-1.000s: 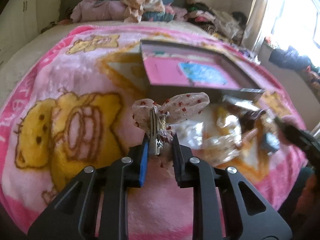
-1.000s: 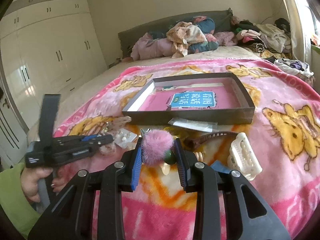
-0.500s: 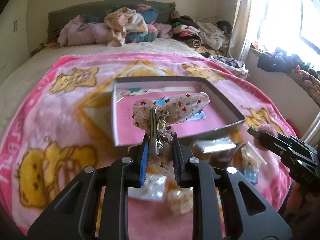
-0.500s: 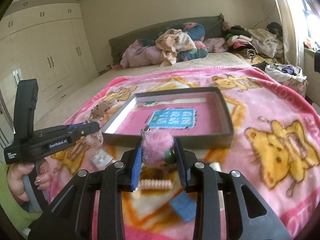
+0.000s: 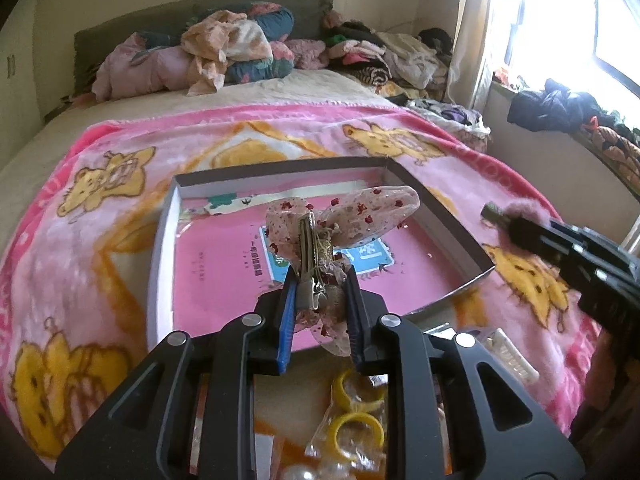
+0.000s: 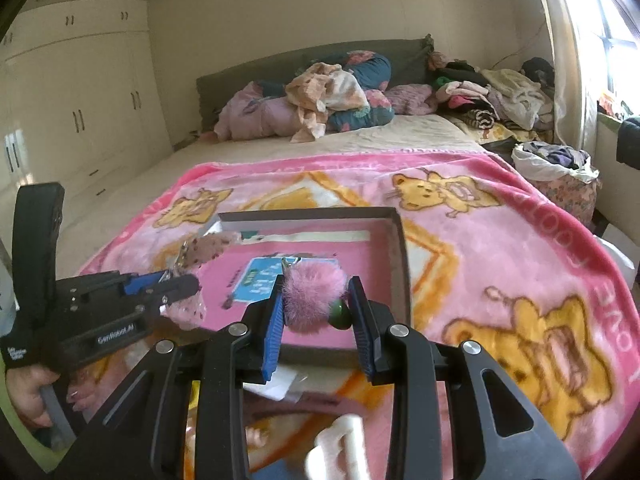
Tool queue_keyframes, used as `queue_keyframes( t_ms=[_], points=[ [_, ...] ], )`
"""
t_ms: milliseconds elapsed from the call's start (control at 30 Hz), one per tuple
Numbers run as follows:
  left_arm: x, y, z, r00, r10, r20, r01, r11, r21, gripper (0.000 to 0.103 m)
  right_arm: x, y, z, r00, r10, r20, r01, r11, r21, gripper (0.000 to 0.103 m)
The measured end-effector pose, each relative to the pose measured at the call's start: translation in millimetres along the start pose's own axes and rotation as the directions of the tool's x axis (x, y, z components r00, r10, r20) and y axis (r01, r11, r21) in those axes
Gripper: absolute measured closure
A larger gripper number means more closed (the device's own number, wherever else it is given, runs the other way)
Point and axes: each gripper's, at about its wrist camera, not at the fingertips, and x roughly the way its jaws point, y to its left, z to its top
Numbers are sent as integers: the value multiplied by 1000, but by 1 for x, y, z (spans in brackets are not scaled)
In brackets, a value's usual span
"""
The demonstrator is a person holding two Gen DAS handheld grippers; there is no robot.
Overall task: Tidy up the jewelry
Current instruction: 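Carry the bow and pom-pom into the grey tray and open both tools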
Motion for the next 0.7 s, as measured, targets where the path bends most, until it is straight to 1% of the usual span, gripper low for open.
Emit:
queue_keyframes(
  t_ms=[200,300,500,700],
  points=[
    [25,3,0,999,12,-41,-12,1000,3,87,25,-9,7,999,-1,-47,1,1000,6,73],
    [35,7,-1,998,25,-57,-24,1000,2,87,42,-13,6,996,-4,-85,5,1000,11,73],
    [45,15,-5,996,36,-78,-37,999,-10,85,66,-15,-1,990,-9,-140,8,1000,-2,73],
    [47,19,-10,995,37,-89,-39,999,-19,82,79,-16,-7,985,-12,-174,13,1000,2,73]
  ],
)
